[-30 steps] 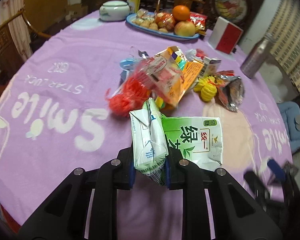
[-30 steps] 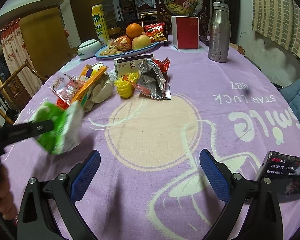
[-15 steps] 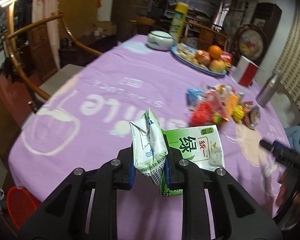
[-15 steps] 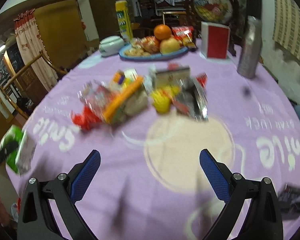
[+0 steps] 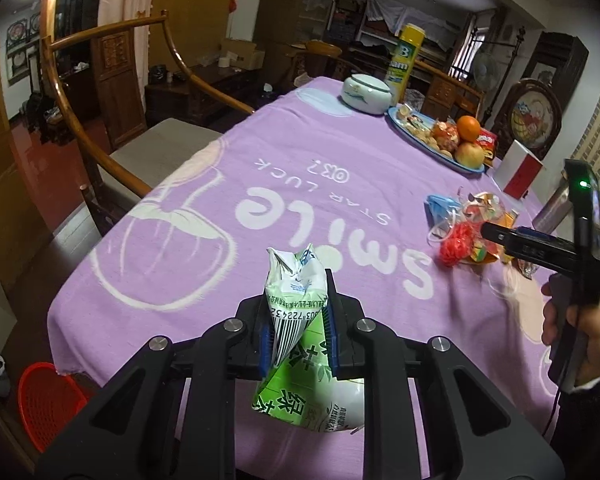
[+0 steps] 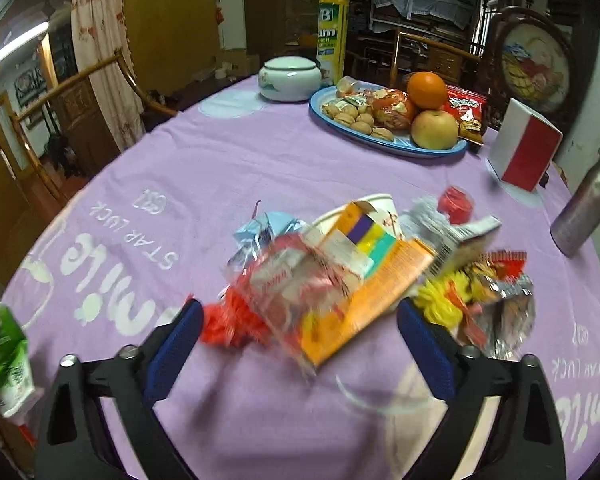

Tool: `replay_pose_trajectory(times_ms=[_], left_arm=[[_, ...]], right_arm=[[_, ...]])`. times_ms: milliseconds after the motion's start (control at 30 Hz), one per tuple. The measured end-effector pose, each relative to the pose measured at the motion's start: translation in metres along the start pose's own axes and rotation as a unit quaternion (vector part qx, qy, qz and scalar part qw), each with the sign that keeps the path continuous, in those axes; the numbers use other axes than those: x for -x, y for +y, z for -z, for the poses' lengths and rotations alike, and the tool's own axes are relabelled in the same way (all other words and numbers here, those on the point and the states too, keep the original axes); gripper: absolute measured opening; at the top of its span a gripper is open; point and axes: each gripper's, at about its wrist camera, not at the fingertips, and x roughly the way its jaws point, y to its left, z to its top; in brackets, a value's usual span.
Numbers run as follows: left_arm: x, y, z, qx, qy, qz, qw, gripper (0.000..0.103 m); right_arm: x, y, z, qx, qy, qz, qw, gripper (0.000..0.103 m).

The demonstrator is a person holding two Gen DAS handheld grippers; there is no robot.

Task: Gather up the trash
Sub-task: 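Lift the carton with the left tool while the right tool grasps a clear snack wrapper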

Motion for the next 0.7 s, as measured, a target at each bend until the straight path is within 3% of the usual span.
replay_pose_trajectory(times_ms=[67, 167, 300, 500, 567, 700], left_arm=[[-0.005, 0.004, 0.001, 0.007, 0.009, 0.004, 0.9999, 0.021], [-0.011, 0.006, 0.003, 0.012, 0.019, 0.008, 0.9997, 0.021], [-0.011, 0.008, 0.005, 0.014, 0.019, 0.007, 0.9997, 0.021], [-0.001, 0.011, 0.004, 0.019, 0.005, -0.002, 0.9998, 0.021], [0.005, 0.012, 0.004, 0.020, -0.001, -0.005, 0.9998, 0.021], [0.025, 0.021, 0.003, 0.026, -0.023, -0.019, 0.9992, 0.021]], right_arm=[[-0.010, 0.005, -0.006, 0.003, 0.012, 0.001, 1.000, 0.075], [-0.017, 0.008, -0.006, 0.005, 0.029, 0.006, 1.000, 0.057], [-0.001, 0.006, -0.003, 0.002, -0.004, 0.005, 1.000, 0.043], [0.048, -0.005, 0.001, -0.024, -0.076, -0.048, 0.996, 0.040], [0.059, -0.008, 0.004, -0.032, -0.079, -0.088, 0.993, 0.040], [0.074, 0.010, 0.014, -0.010, -0.076, -0.123, 0.989, 0.040]])
